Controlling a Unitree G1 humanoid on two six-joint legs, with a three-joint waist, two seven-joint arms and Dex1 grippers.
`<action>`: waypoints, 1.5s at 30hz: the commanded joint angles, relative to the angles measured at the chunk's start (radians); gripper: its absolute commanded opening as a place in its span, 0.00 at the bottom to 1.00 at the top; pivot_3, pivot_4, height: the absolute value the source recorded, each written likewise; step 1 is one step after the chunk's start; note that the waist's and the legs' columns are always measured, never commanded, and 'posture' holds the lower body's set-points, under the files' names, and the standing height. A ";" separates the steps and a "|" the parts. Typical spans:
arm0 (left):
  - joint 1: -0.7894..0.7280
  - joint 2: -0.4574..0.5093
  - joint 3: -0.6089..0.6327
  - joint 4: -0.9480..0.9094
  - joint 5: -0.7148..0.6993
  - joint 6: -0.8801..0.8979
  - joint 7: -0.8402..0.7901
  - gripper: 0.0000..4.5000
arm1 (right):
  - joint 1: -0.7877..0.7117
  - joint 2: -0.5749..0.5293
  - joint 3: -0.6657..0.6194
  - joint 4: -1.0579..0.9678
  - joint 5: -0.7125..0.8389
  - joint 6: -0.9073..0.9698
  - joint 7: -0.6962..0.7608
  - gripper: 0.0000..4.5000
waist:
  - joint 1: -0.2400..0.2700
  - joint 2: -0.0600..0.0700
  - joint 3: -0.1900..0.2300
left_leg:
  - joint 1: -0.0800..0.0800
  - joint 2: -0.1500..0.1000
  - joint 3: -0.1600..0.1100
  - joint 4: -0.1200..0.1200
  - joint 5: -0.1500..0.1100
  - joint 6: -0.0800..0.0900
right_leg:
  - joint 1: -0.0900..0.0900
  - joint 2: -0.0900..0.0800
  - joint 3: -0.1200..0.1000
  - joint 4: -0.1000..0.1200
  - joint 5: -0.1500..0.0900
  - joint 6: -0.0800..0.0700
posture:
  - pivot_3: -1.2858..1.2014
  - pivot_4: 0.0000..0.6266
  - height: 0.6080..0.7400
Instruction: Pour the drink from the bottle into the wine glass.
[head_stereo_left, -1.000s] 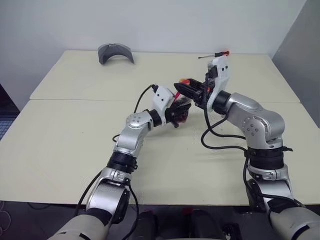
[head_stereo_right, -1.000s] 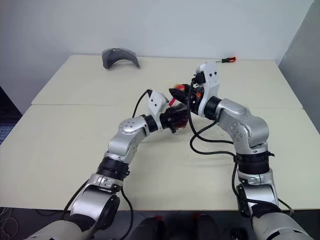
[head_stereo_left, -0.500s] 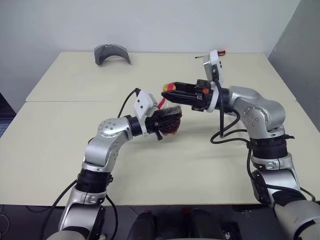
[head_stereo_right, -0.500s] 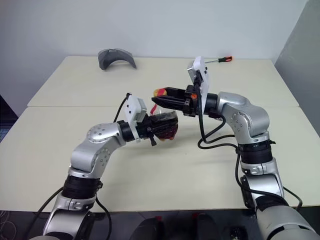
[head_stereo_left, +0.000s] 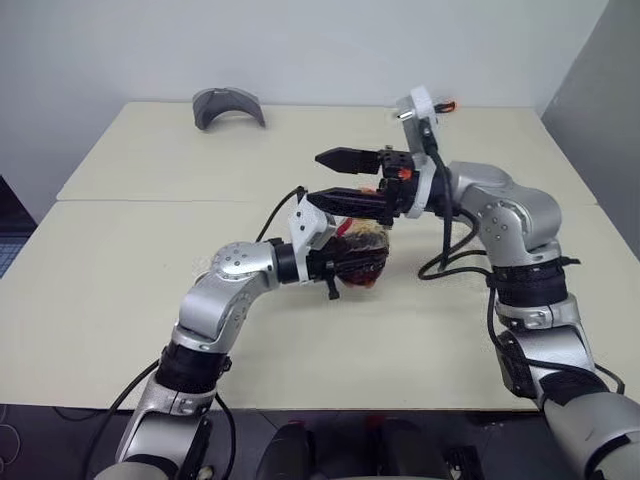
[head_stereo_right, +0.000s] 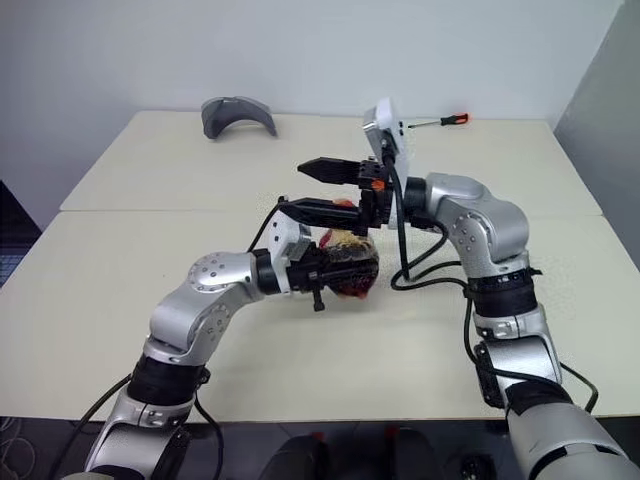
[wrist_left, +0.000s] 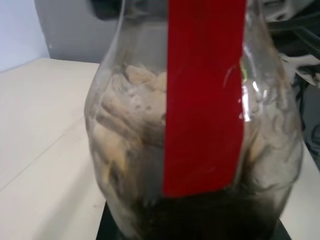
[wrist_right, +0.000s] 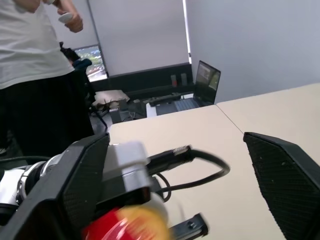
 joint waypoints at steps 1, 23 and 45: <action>-0.049 -0.018 0.023 0.036 0.006 -0.052 0.014 0.19 | 0.034 -0.030 -0.057 -0.130 0.041 0.053 -0.098 1.00 | 0.000 0.000 0.000 | 0.000 0.000 0.000 0.000 0.000 0.000 | 0.000 0.000 0.000 0.000 0.000 0.000 | 0.52 0.24 1.00; -0.208 -0.103 0.046 0.383 0.085 -0.253 0.044 0.19 | 0.113 -0.021 -0.038 -0.285 -0.003 0.059 -0.442 1.00 | -0.003 0.000 0.000 | 0.000 0.000 0.000 -0.001 0.000 0.000 | 0.000 0.000 0.000 0.000 0.000 0.000 | 0.52 0.24 1.00; -0.132 -0.087 0.037 0.255 0.077 -0.193 0.039 0.18 | 0.071 0.017 -0.034 -0.197 -0.006 -0.037 -0.392 0.31 | -0.004 0.000 0.000 | 0.000 0.000 0.000 -0.001 0.000 0.000 | -0.001 0.000 0.000 0.000 0.000 0.000 | 0.52 0.24 1.00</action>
